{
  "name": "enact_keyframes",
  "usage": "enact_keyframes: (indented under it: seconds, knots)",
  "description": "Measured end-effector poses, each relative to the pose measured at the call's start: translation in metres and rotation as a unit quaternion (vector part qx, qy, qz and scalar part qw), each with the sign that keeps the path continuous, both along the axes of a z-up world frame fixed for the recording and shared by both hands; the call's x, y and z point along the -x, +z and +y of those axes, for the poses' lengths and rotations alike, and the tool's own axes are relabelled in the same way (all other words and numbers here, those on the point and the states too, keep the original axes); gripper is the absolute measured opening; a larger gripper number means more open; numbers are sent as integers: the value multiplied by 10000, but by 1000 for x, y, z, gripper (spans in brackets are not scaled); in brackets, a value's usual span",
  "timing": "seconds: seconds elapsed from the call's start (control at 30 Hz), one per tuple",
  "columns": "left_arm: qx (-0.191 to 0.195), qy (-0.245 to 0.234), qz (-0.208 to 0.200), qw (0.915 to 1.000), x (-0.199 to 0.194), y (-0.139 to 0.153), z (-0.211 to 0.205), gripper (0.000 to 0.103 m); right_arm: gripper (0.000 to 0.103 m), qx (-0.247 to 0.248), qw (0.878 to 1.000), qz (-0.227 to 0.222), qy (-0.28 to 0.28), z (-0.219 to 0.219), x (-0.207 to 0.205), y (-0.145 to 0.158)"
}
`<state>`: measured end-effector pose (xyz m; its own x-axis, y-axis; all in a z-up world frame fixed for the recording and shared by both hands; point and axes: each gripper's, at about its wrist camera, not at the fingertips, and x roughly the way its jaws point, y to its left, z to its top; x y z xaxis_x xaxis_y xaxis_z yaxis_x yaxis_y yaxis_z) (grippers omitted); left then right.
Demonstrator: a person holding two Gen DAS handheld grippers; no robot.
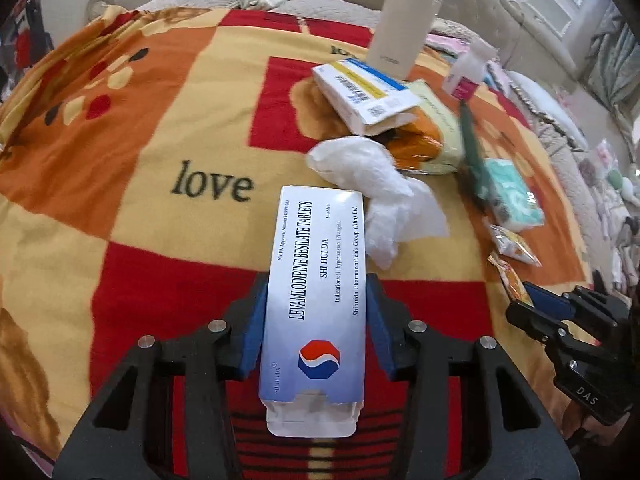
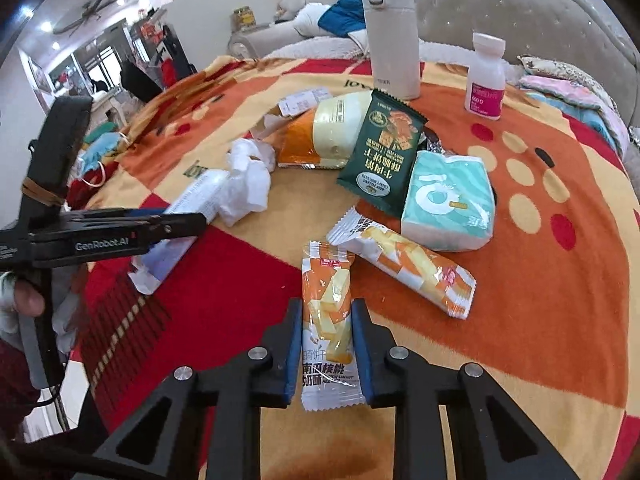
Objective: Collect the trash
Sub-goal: 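Carry the tablet box and snack bar over the black bin and open both tools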
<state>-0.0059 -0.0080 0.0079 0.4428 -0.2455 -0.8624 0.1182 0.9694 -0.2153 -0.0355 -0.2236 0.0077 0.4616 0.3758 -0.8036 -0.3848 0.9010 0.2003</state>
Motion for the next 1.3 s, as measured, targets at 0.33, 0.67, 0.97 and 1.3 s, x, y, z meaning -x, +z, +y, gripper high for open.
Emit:
enact_keyframes:
  seconds: [0.33, 0.67, 0.97, 1.3]
  knots:
    - [359, -653, -338, 9966, 30, 37, -54, 44, 22, -57, 9993, -294, -240, -38, 35, 27]
    - [261, -1466, -448, 9878, 40, 43, -150, 44, 23, 73, 9934, -476, -1039, -112, 69, 39]
    - [208, -2165, -568, 9744, 52, 47, -236, 44, 23, 142, 9803, -493, -1909, -192, 96, 43]
    - [267, -2860, -543, 9563, 64, 45, -323, 44, 23, 334, 9567, -396, -2864, -279, 129, 36]
